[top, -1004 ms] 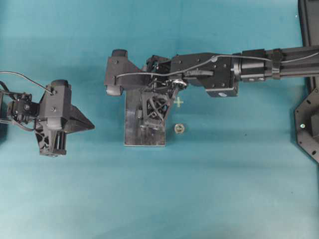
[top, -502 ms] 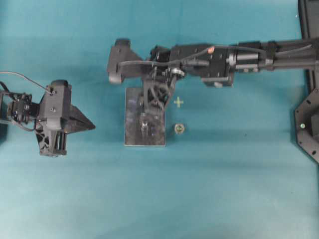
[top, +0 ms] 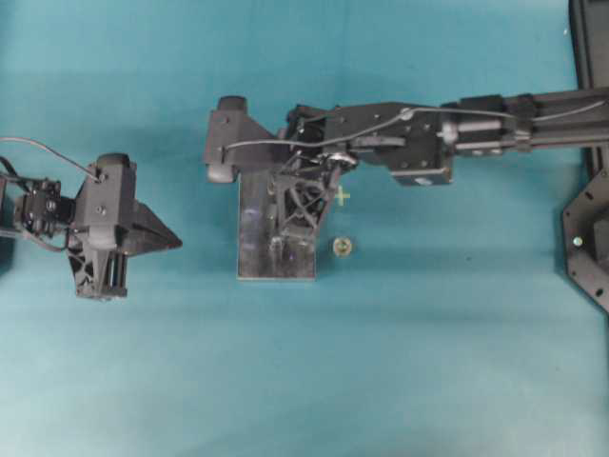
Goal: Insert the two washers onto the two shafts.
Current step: 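Open the right gripper and move it to the lower washer, then lower the right gripper around the lower steel washer and close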
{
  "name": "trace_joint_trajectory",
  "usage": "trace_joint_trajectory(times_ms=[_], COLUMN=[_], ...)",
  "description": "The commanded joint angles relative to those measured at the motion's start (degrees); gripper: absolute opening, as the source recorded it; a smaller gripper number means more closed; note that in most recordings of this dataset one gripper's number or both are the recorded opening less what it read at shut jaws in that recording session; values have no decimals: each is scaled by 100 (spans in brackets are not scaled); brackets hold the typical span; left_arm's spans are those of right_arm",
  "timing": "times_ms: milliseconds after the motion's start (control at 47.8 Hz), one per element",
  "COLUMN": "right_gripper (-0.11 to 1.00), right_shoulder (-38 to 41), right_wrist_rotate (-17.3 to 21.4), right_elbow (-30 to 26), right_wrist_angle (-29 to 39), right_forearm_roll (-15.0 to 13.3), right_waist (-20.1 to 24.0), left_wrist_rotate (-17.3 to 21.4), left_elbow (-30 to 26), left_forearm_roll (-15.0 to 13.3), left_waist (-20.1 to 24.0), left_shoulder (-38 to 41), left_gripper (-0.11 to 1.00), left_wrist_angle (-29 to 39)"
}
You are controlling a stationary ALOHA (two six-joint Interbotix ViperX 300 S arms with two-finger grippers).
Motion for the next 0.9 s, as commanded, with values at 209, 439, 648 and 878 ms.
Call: trace_joint_trajectory(times_ms=[209,439,648,878], right_gripper=[68,68,68,68], right_shoulder=[-712,-1011,-1046,-1002], right_wrist_rotate=[237,598,729,1107], right_elbow=[431,967,1406,1775], right_wrist_angle=[-44,-211,-483,-914], right_forearm_roll=[44,35,44,44], right_waist=[70,334,659,756], left_wrist_rotate=[-9,-9,-9,-18], left_elbow=[-123,-123,-123,-114], left_forearm_roll=[18,9,9,9], left_waist=[-44,-44,-44,-44], left_shoulder=[-35,-35,-35,-35], left_gripper=[0,0,0,0], left_wrist_angle=[-53,-53,-88,-141])
